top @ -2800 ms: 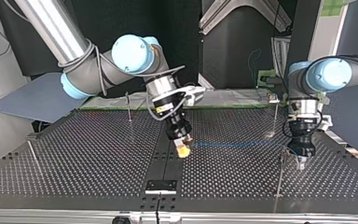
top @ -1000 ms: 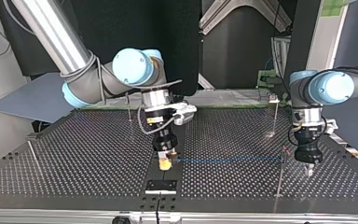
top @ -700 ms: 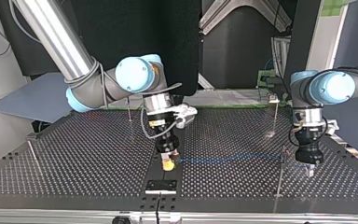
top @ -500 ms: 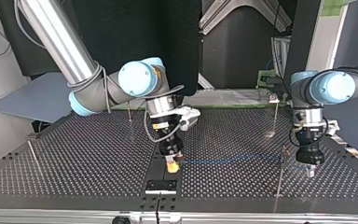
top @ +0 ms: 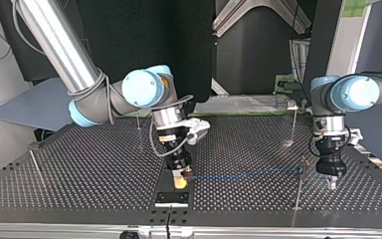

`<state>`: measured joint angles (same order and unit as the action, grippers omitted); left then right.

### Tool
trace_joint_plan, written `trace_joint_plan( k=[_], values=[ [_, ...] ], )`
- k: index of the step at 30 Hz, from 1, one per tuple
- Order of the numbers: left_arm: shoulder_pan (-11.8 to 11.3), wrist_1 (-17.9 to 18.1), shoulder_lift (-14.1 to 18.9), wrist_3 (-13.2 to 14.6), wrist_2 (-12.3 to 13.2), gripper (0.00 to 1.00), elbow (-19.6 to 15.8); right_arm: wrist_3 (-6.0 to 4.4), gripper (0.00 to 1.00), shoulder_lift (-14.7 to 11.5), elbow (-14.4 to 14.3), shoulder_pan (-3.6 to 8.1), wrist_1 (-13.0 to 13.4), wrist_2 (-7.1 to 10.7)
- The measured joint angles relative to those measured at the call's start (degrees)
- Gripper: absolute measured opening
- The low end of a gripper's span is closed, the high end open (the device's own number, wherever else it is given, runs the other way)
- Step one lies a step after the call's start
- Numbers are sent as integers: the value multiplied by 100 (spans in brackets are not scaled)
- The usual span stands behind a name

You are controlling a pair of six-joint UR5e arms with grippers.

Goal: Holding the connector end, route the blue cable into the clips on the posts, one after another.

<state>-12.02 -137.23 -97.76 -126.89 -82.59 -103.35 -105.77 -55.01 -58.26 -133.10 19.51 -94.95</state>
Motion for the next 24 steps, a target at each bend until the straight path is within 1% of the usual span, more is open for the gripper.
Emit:
trace_joint_plan(
  k=[1, 2, 3, 4, 5, 6, 7, 8, 9, 11, 12, 13, 14, 15, 16, 18, 24],
  values=[
    [0, 1, 0, -2, 1, 9, 0, -3, 0, 1, 0, 3, -4, 3],
    [0, 1, 0, -5, 1, 6, 0, -3, 0, 1, 1, 5, -11, 5],
    [0, 3, 0, -7, 2, 6, -1, -2, 0, 1, 1, 5, -19, 7],
    [0, 5, 0, -10, 6, 1, -1, -1, 0, 1, 2, 5, -31, 9],
    [0, 6, 0, -13, 21, 6, 0, 0, 0, 2, 2, 5, -42, 9],
    [0, 6, 0, -17, 39, 6, -1, 4, 0, 2, 2, 5, -55, 9],
    [0, 5, 1, -25, 57, 16, -3, 8, 0, 2, 3, 5, -72, 10],
    [0, 2, 6, -39, 82, 38, -2, 12, 0, 2, 2, 5, -86, 10],
    [0, 0, 13, -47, 102, 38, -2, 14, 0, 2, 2, 4, -100, 10],
    [-6, 12, 43, -47, 142, 70, -3, 19, 0, 2, 2, 2, -131, 10],
    [-14, 35, 68, -43, 153, 70, -2, 22, 0, 3, 2, 0, -142, 10],
    [-22, 66, 100, -45, 160, 91, -3, 24, 0, 3, 3, -2, -151, 10],
    [-30, 114, 149, -62, 157, 96, -2, 25, 0, 3, 3, -5, -160, 10],
    [-34, 152, 189, -84, 145, 96, -2, 26, 0, 3, 3, -6, -164, 10],
    [-37, 190, 232, -100, 124, 100, -1, 27, 0, 4, 3, -8, -168, 10],
    [-41, 242, 325, -110, 57, 100, 0, 28, 0, 4, 3, -12, -172, 11],
    [-17, 58, 617, 57, -217, 100, -3, 26, 0, 4, 3, -37, -176, 11]
  ],
)
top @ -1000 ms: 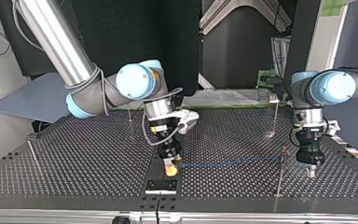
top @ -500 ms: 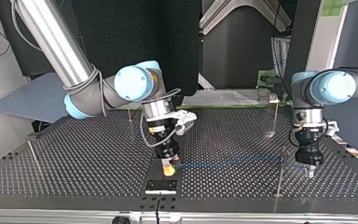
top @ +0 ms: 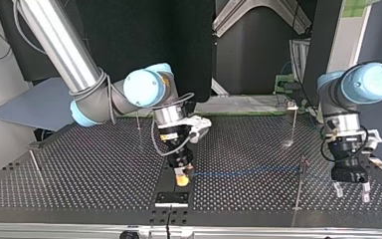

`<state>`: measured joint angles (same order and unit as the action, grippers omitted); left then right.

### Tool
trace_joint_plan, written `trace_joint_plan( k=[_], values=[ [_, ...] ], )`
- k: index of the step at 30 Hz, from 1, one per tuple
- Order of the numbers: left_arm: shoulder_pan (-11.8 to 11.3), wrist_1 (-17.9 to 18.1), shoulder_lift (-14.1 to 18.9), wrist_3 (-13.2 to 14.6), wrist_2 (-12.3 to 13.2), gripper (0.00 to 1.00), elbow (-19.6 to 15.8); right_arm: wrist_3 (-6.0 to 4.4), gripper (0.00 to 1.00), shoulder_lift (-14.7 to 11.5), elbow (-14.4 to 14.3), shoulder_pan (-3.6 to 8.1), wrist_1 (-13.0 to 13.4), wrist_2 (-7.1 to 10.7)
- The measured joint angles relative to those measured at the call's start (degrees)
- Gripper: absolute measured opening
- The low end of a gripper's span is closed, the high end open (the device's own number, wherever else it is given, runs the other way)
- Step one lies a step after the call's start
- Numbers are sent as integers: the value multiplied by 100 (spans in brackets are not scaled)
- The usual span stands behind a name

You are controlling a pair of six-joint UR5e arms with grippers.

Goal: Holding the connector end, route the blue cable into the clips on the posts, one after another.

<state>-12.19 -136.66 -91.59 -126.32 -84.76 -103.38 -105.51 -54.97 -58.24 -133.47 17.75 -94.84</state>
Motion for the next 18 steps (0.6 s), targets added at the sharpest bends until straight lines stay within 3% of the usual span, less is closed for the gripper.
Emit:
trace_joint_plan(
  k=[6, 18],
  values=[
    [17, -300, 248, 297, -309, 100, -6, 2, 0, -1, 0, -20, -25, 0],
    [129, -886, 261, 880, -894, 100, -219, 11, 0, -2, -1, -51, -121, 0]
  ],
)
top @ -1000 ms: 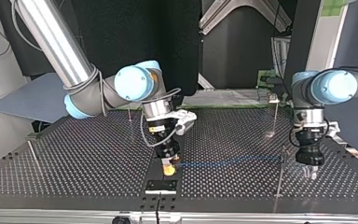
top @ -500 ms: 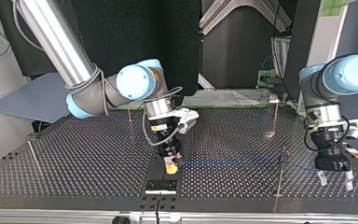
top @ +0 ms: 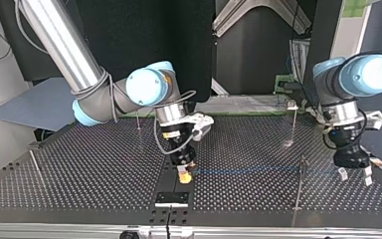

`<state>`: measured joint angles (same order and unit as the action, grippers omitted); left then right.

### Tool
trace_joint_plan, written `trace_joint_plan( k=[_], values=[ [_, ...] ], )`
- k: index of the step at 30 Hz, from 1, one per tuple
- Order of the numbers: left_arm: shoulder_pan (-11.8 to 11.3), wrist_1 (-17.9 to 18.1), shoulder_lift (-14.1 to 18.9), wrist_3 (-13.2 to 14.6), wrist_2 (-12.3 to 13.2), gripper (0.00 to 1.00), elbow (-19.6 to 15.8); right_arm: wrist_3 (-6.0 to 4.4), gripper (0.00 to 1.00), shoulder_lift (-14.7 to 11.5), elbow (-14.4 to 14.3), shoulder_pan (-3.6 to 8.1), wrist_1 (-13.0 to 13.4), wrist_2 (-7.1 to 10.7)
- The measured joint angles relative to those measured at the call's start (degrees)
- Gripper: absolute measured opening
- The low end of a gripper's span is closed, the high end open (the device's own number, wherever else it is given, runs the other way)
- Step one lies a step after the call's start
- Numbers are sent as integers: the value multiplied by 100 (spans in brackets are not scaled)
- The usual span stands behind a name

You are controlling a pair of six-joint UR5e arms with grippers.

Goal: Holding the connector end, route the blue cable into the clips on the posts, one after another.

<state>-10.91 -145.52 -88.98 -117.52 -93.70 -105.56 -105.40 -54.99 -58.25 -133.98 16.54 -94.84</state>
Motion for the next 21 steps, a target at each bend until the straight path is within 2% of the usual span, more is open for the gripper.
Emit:
trace_joint_plan(
  k=[12, 21],
  values=[
    [392, -593, -38, 593, -542, 100, -154, -7, 0, 0, 1, -1, 6, 0],
    [837, -1044, 194, 1046, -956, 100, -180, -3, 0, 0, 1, -4, -5, 8]
  ],
)
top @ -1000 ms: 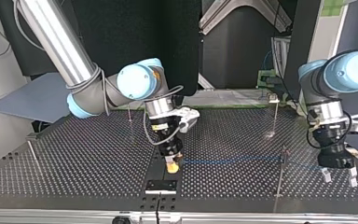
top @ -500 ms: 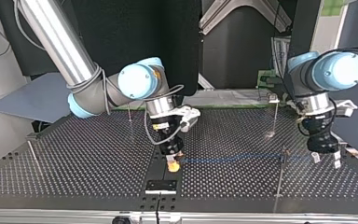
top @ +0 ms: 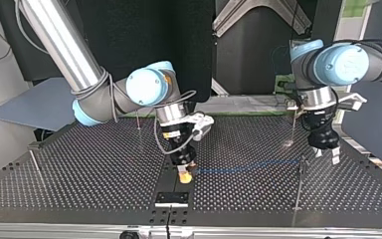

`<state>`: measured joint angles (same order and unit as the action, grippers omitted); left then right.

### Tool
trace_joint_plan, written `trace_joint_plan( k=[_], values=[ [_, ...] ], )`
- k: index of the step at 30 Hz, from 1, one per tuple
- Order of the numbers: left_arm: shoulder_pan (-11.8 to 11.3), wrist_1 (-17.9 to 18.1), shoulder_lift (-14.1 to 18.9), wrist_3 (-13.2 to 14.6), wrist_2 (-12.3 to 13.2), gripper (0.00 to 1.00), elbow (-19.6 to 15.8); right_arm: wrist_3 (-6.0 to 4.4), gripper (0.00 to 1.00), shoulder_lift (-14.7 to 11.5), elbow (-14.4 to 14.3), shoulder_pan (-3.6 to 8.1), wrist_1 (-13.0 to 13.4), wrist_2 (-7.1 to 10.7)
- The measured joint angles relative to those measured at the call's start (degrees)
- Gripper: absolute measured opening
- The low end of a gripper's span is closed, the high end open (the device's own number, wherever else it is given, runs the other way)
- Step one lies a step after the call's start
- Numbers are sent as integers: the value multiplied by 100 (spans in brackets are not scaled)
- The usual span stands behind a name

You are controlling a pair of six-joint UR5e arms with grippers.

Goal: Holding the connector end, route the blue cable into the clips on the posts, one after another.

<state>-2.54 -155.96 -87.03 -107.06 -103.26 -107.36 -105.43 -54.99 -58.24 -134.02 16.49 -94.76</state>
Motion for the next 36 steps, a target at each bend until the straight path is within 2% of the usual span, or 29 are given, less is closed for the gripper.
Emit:
trace_joint_plan(
  k=[6, 17, 25, 31, 36],
  values=[
    [297, -299, 252, 164, -224, 100, -1, 3, 0, -5, 0, -5, -44, 7],
    [827, -851, 645, 92, -259, 100, -2, -27, 0, -14, 1, -6, -99, 9],
    [1041, -1232, 835, 134, -372, 100, -2, -31, 0, -14, 0, 15, -173, 9],
    [1152, -1532, 982, 321, -483, 100, -2, -31, 0, -12, 0, 26, -204, 9],
    [1226, -1783, 999, 510, -453, 100, -1, -32, 0, -11, 0, 28, -206, 9]
  ],
)
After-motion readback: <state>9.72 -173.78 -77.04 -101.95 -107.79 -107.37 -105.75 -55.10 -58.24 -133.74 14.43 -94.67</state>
